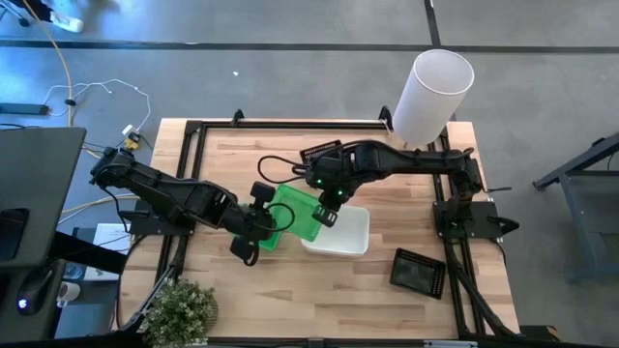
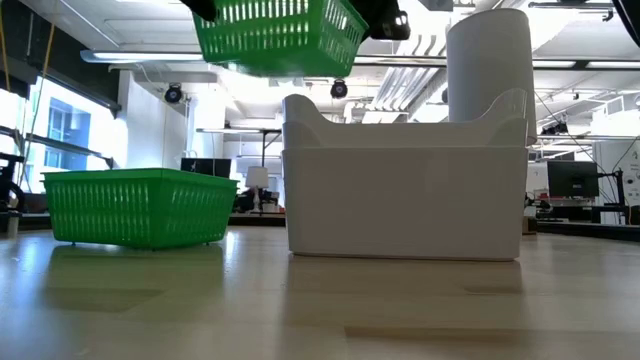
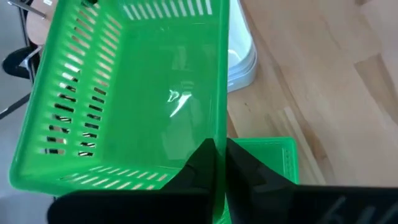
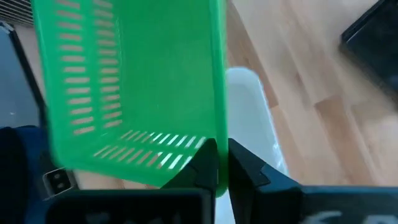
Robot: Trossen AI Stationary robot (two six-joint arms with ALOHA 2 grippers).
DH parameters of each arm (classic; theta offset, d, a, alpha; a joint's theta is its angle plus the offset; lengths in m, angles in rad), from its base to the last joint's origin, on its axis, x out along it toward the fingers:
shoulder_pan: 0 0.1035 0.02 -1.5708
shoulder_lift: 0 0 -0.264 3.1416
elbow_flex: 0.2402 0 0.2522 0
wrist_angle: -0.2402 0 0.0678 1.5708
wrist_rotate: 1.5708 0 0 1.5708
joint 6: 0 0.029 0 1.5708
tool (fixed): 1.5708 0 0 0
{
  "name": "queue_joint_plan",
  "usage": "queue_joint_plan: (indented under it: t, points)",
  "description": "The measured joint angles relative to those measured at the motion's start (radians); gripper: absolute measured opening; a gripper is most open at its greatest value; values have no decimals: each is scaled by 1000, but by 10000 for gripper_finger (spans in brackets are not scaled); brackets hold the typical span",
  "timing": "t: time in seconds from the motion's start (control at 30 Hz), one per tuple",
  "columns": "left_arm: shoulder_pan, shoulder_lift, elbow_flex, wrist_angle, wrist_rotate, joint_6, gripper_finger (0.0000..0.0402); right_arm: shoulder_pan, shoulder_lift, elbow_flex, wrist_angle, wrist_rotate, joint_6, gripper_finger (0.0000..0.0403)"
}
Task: Stack baskets by color
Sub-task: Stack the right green bin on the green bin
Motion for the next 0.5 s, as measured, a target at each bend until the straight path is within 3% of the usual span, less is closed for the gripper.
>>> queue_joint_plan:
  t: [0.33, 0.5]
  points:
    - [-8, 0, 0, -113, 1, -79, 1, -4, -1, 0, 5, 21, -11, 127]
    - [-44, -19, 0, -191, -23, -159, 0, -8, -14, 0, 5, 9, -29, 154]
